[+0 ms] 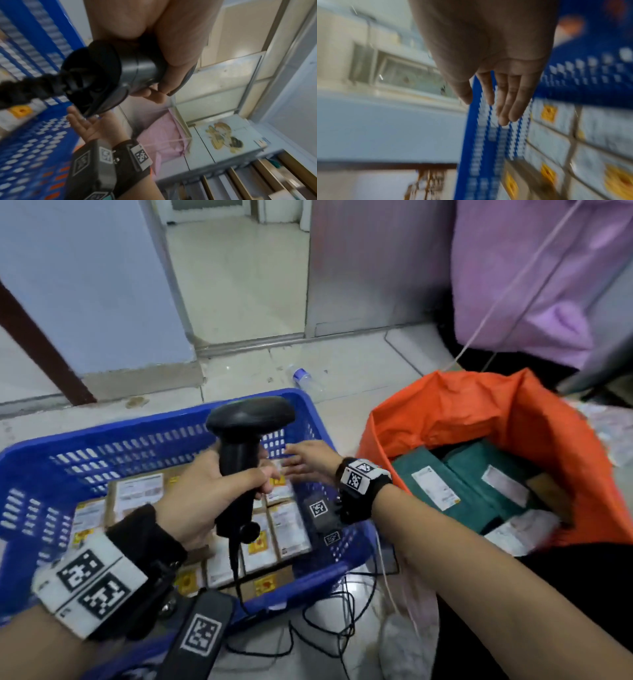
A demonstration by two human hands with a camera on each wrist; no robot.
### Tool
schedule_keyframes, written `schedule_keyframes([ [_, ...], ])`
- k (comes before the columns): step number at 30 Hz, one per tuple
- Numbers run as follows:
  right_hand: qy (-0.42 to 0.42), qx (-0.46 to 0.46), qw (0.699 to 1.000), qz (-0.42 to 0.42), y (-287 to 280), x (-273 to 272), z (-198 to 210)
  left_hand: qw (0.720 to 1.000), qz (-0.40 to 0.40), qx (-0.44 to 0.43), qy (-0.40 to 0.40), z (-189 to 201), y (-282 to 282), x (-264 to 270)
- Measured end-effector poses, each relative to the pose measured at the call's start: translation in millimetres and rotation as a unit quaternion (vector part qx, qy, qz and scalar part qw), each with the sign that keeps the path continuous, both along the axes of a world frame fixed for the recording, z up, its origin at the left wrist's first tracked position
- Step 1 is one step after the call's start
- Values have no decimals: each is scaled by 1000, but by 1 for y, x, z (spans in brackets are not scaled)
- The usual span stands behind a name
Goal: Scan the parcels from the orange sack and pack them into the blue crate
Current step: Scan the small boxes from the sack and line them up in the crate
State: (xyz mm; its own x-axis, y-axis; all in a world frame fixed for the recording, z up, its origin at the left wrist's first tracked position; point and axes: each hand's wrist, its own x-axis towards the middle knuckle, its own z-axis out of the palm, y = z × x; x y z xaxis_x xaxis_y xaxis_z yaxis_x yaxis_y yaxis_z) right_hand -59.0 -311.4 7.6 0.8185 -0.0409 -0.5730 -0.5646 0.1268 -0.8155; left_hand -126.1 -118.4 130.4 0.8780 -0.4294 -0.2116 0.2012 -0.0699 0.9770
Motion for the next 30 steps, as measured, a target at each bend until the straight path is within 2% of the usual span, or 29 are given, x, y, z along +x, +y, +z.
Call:
schedule_keyframes([
  [4, -50, -72, 986, -144, -124, -18, 27, 993, -112, -7, -25, 11, -76, -7],
  [7, -25, -124, 954, -270, -220, -47, 24, 987, -158, -6, -30, 4, -122, -15],
  [9, 27, -186, 932, -311, -294, -67, -15, 983, -181, -14, -28, -5, -145, -19],
  [11, 101, -249, 917, -295, -379, -84, -86, 981, -192, -14, -24, -15, -164, -20],
  [13, 159, -277, 893, -316, -429, -109, -129, 980, -199, -14, -15, -26, -180, -17],
  [14, 182, -292, 890, -298, -431, -120, -126, 979, -202, -13, -10, -32, -187, -15],
  [16, 207, -342, 879, -258, -389, -144, -73, 978, -210, -4, 1, -44, -198, -11],
  [21, 248, -501, 808, -188, -391, -183, -65, 974, -219, 49, 29, -70, -216, 1],
  [26, 262, -440, 837, -193, -403, -183, -67, 973, -215, 78, 39, -85, -226, 5],
  [27, 255, -463, 832, -166, -409, -179, -78, 971, -221, 81, 43, -88, -227, 6],
  [28, 293, -486, 815, -117, -413, -177, -79, 970, -226, 81, 49, -91, -227, 6],
  [30, 310, -518, 791, -103, -421, -186, -78, 969, -224, 86, 58, -97, -228, 7],
])
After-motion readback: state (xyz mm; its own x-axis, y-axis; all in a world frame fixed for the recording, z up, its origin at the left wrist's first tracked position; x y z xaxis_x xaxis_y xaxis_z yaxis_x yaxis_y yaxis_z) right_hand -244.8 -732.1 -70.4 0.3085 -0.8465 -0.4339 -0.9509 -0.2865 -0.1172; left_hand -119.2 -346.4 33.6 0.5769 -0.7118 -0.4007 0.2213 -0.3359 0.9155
